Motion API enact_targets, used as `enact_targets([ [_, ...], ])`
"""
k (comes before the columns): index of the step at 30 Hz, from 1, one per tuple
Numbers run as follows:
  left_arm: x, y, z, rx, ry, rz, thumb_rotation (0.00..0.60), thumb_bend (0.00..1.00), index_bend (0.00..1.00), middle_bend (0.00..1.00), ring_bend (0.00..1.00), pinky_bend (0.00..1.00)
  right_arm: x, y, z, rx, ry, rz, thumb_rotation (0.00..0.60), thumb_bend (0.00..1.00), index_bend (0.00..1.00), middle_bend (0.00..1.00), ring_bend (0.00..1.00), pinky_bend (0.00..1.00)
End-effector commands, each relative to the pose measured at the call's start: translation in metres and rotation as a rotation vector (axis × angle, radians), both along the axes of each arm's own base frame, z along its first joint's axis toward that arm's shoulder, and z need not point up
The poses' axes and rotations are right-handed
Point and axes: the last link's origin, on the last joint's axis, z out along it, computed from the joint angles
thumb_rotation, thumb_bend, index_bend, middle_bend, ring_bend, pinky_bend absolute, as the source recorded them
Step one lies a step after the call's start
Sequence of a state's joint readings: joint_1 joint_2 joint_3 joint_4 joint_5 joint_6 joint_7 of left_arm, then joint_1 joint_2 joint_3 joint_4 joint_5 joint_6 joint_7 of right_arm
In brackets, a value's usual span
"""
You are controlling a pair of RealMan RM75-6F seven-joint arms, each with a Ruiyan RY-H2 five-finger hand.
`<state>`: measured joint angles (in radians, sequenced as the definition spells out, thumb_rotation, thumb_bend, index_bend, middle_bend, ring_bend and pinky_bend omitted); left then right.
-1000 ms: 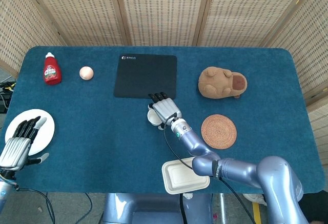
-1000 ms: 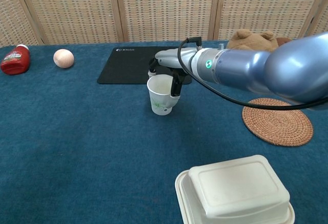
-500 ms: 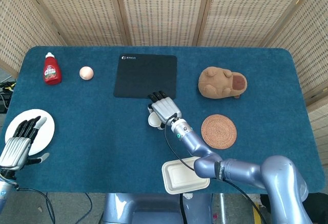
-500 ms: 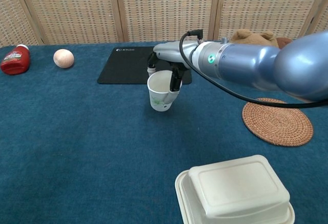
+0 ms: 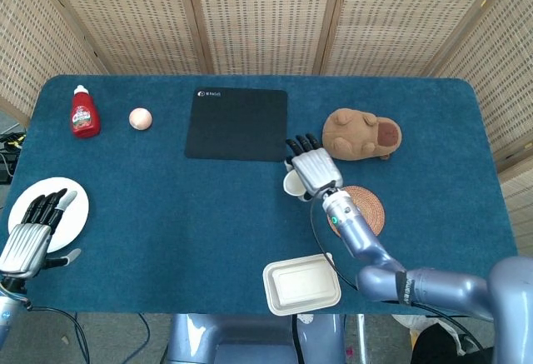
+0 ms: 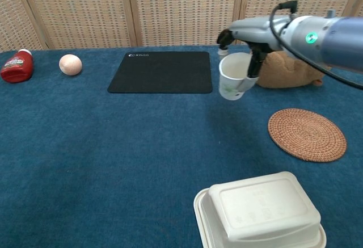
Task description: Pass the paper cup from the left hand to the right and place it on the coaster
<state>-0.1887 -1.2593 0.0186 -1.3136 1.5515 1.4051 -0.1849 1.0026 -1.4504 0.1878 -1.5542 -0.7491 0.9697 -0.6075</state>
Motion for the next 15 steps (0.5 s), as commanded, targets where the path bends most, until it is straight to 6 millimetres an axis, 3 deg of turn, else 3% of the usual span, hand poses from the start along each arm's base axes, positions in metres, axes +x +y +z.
enact_targets([
  [1, 0.001, -0.001, 0.000, 0.006, 0.002, -0.006, 0.600, 0.19, 0.00, 0.00, 0.00, 0.00, -0.031, 0.014, 0.018, -0.018, 0.032, -0.061, 0.600, 0.01, 0.43, 0.08, 0.00, 0.00],
  [10, 0.009, -0.006, -0.001, 0.011, 0.014, -0.036, 0.600, 0.19, 0.00, 0.00, 0.00, 0.00, -0.076, 0.048, 0.042, -0.021, 0.058, -0.122, 0.600, 0.01, 0.43, 0.08, 0.00, 0.00],
  [15, 0.012, -0.008, -0.004, 0.010, 0.025, -0.049, 0.600, 0.19, 0.00, 0.00, 0.00, 0.00, -0.091, 0.056, 0.044, -0.021, 0.046, -0.153, 0.600, 0.01, 0.43, 0.08, 0.00, 0.00],
])
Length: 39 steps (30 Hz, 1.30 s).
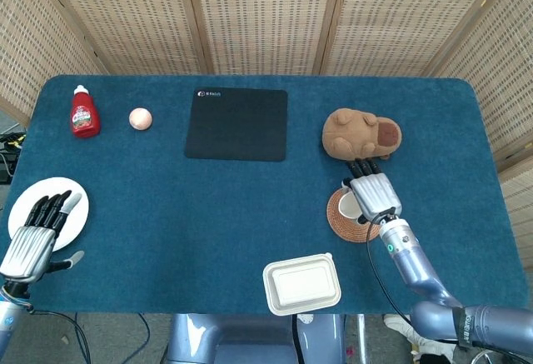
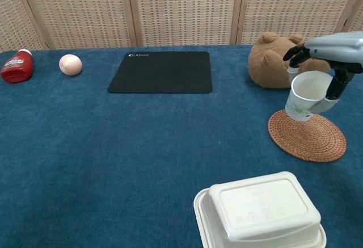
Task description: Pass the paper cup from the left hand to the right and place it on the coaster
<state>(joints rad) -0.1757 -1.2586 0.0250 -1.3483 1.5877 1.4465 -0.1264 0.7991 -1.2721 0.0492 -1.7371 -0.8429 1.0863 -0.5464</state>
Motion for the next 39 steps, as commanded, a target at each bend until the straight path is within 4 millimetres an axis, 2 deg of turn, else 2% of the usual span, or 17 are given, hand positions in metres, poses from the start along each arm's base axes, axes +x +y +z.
enact_targets([
  [1, 0.002, -0.001, -0.002, 0.000, 0.005, -0.005, 0.600, 0.19, 0.00, 0.00, 0.00, 0.00, -0.009, 0.002, 0.001, -0.002, -0.008, -0.020, 0.600, 0.01, 0.43, 0.08, 0.00, 0.00],
  [10, 0.003, -0.002, -0.003, 0.003, 0.012, -0.002, 0.600, 0.19, 0.00, 0.00, 0.00, 0.00, -0.021, 0.001, -0.003, 0.015, -0.033, -0.045, 0.600, 0.01, 0.43, 0.08, 0.00, 0.00],
  [23, 0.003, -0.001, -0.006, -0.008, 0.020, 0.001, 0.600, 0.19, 0.00, 0.00, 0.00, 0.00, -0.029, -0.006, -0.021, 0.050, -0.038, -0.070, 0.600, 0.01, 0.41, 0.06, 0.00, 0.00],
  [25, 0.003, -0.001, -0.006, -0.007, 0.019, 0.002, 0.600, 0.19, 0.00, 0.00, 0.00, 0.00, -0.028, -0.007, -0.023, 0.052, -0.039, -0.066, 0.600, 0.01, 0.37, 0.04, 0.00, 0.00],
  [27, 0.003, -0.001, -0.005, -0.007, 0.018, 0.003, 0.600, 0.19, 0.00, 0.00, 0.00, 0.00, -0.027, -0.008, -0.023, 0.048, -0.037, -0.060, 0.600, 0.01, 0.29, 0.01, 0.00, 0.00],
  [32, 0.003, -0.001, -0.005, -0.007, 0.016, 0.001, 0.600, 0.19, 0.00, 0.00, 0.00, 0.00, -0.030, -0.007, -0.022, 0.042, -0.014, -0.063, 0.600, 0.02, 0.13, 0.00, 0.00, 0.00],
  [39, 0.003, -0.002, -0.004, -0.002, 0.010, -0.003, 0.600, 0.19, 0.00, 0.00, 0.00, 0.00, -0.040, -0.002, -0.001, -0.043, 0.027, -0.062, 0.600, 0.02, 0.04, 0.00, 0.00, 0.00],
])
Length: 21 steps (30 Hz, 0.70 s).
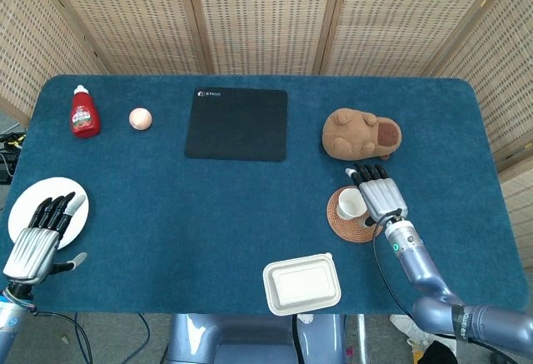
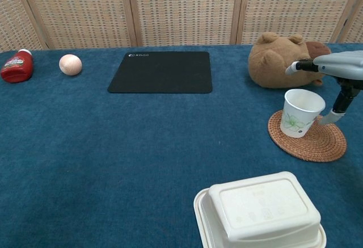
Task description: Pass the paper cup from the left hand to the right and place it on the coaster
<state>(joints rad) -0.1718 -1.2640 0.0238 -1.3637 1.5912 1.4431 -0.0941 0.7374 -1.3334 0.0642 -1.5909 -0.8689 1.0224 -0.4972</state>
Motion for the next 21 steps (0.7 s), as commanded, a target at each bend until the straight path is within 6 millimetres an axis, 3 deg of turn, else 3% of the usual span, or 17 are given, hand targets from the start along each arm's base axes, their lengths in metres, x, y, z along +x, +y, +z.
enact_targets([
  [1, 0.000, 0.000, 0.001, 0.002, -0.002, -0.002, 0.600, 0.19, 0.00, 0.00, 0.00, 0.00, -0.007, 0.006, 0.015, -0.056, 0.017, 0.001, 0.600, 0.02, 0.03, 0.00, 0.00, 0.00],
  [6, 0.001, -0.001, 0.001, 0.006, 0.000, -0.007, 0.600, 0.19, 0.00, 0.00, 0.00, 0.00, -0.022, 0.025, 0.040, -0.159, 0.007, 0.011, 0.600, 0.02, 0.00, 0.00, 0.00, 0.00],
  [11, 0.007, -0.002, 0.002, 0.015, 0.012, -0.023, 0.600, 0.19, 0.00, 0.00, 0.00, 0.00, -0.044, 0.065, 0.063, -0.261, -0.043, 0.041, 0.600, 0.02, 0.00, 0.00, 0.00, 0.00],
  [17, 0.021, -0.004, 0.007, 0.028, 0.000, -0.041, 0.600, 0.18, 0.00, 0.00, 0.00, 0.00, -0.064, 0.112, 0.072, -0.334, -0.100, 0.086, 0.600, 0.02, 0.00, 0.00, 0.00, 0.00],
  [21, 0.031, -0.006, 0.010, 0.023, 0.009, -0.046, 0.600, 0.12, 0.00, 0.00, 0.00, 0.00, -0.071, 0.137, 0.073, -0.350, -0.124, 0.105, 0.600, 0.02, 0.00, 0.00, 0.00, 0.00],
])
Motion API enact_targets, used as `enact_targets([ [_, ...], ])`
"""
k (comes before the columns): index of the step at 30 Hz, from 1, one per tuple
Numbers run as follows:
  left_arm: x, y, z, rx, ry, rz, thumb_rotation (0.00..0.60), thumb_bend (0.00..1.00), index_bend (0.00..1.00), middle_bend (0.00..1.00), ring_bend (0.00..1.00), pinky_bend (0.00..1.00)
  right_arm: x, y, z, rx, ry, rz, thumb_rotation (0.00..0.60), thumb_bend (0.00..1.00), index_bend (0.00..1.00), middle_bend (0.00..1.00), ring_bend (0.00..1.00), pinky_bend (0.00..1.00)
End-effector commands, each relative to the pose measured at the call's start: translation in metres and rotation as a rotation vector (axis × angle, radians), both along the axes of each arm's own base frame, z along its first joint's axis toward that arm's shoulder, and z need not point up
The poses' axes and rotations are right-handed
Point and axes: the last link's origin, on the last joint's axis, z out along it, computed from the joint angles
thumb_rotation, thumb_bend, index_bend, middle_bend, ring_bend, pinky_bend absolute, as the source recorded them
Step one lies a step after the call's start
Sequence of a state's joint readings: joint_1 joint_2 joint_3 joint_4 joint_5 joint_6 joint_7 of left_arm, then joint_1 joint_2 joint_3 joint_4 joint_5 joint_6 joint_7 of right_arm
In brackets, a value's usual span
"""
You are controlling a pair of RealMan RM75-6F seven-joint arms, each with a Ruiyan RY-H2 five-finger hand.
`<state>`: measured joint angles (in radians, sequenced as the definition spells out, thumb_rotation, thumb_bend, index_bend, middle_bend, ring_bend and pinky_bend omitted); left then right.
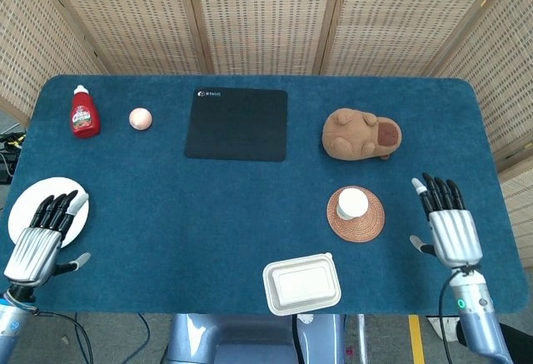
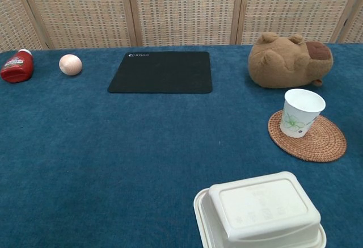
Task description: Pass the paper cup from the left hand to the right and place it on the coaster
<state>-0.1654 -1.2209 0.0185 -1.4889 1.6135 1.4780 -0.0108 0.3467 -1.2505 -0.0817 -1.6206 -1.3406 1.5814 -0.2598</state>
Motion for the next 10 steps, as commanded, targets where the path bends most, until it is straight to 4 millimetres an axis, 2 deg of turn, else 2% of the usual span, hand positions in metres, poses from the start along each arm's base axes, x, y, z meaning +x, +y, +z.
enact_targets([
  [1, 0.009, -0.001, 0.005, 0.001, 0.016, -0.006, 0.600, 0.11, 0.00, 0.00, 0.00, 0.00, -0.010, 0.028, 0.001, -0.003, -0.020, 0.011, 0.600, 0.02, 0.00, 0.00, 0.00, 0.00],
  [4, 0.017, -0.001, 0.009, 0.024, 0.029, 0.008, 0.600, 0.11, 0.00, 0.00, 0.00, 0.00, -0.013, 0.041, 0.004, -0.011, -0.020, 0.025, 0.600, 0.02, 0.00, 0.00, 0.00, 0.00],
  [10, 0.022, -0.003, 0.014, 0.064, 0.025, 0.038, 0.600, 0.11, 0.00, 0.00, 0.00, 0.00, -0.018, 0.052, 0.005, -0.019, -0.035, 0.039, 0.600, 0.02, 0.00, 0.00, 0.00, 0.00],
])
